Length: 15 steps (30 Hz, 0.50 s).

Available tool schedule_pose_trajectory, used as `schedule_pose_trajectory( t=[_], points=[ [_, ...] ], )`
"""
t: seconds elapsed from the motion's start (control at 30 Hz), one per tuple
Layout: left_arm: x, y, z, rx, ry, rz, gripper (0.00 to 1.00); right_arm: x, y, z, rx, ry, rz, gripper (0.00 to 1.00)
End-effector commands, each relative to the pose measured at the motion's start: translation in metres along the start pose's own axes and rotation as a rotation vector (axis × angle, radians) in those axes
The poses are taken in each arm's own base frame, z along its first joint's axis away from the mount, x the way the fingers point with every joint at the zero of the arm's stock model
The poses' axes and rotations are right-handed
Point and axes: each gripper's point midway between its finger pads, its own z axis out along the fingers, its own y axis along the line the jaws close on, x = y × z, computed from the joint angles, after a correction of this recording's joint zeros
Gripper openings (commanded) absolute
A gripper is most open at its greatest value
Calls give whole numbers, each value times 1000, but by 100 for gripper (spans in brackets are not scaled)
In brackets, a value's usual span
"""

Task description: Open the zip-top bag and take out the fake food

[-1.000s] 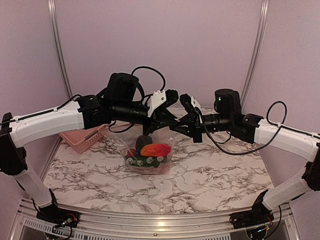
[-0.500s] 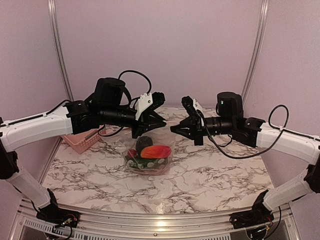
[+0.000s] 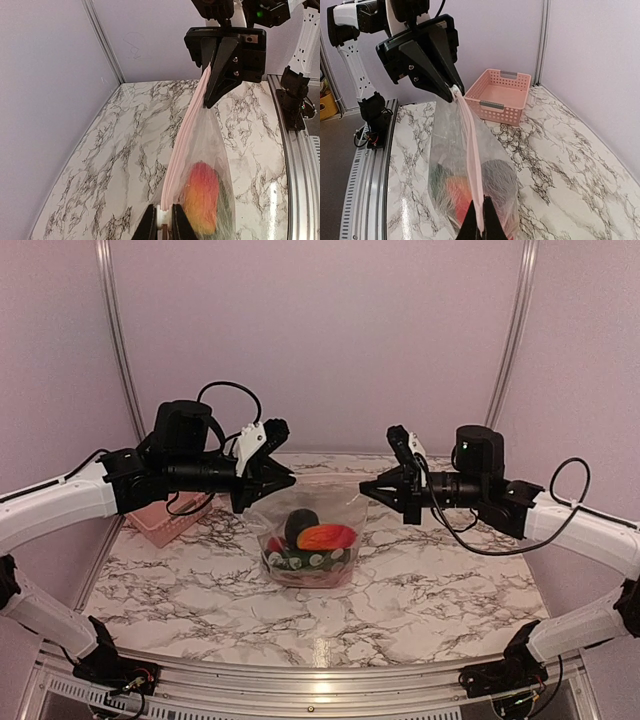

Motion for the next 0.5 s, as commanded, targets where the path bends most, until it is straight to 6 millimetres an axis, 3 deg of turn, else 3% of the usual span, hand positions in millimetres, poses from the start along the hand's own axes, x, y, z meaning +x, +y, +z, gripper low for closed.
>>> schedule_pose_trajectory(
  t=[0.0, 0.2, 0.47],
  points=[
    [15, 26, -19, -115, 42, -29, 11, -12, -15, -18, 91, -37, -6, 0],
    [24, 40, -37, -178, 44, -40, 11, -4, -21, -28, 152, -30, 11, 0],
    [40, 44, -53, -199, 61, -59, 13, 5, -25, -39, 224, -22, 31, 0]
  ],
)
